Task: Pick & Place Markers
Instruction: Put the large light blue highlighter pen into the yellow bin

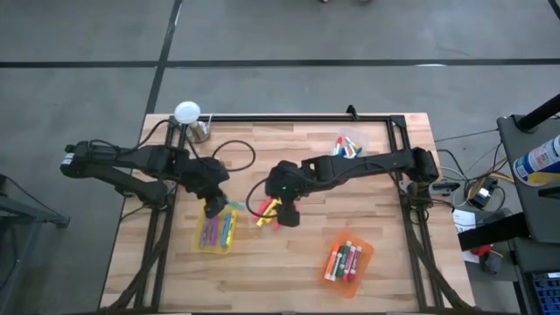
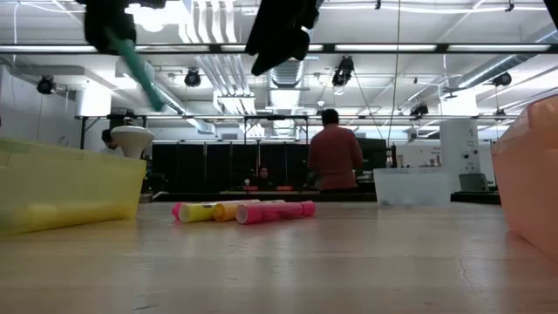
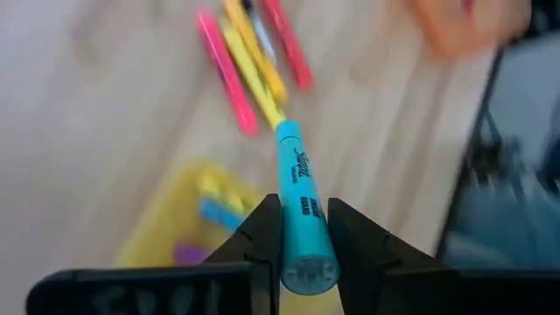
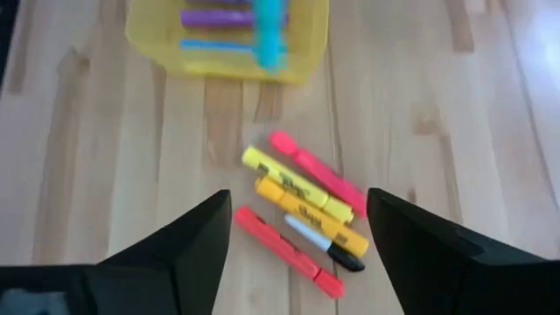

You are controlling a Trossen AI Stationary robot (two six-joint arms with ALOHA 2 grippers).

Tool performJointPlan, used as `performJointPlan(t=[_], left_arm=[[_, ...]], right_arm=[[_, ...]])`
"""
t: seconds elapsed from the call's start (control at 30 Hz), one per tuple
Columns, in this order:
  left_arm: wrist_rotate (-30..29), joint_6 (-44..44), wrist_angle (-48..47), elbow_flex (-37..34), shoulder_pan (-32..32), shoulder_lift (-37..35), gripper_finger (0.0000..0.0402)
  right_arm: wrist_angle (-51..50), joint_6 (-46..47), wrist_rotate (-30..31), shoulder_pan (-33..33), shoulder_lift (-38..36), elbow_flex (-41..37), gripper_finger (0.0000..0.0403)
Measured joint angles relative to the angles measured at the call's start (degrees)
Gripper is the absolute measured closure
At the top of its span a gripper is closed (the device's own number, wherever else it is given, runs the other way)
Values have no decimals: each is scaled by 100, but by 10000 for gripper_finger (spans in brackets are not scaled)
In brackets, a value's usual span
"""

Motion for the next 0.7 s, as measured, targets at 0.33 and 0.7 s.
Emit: performJointPlan(t=[0.33,0.7], left_arm=[[1539,384,-1409,-316,2,345,336],[2122,943,-1052,-1119,17,1440,302]], right_arm=[[-4,-15,-2,6,9,-270,144],[12,11,-2,6,9,-274,153]])
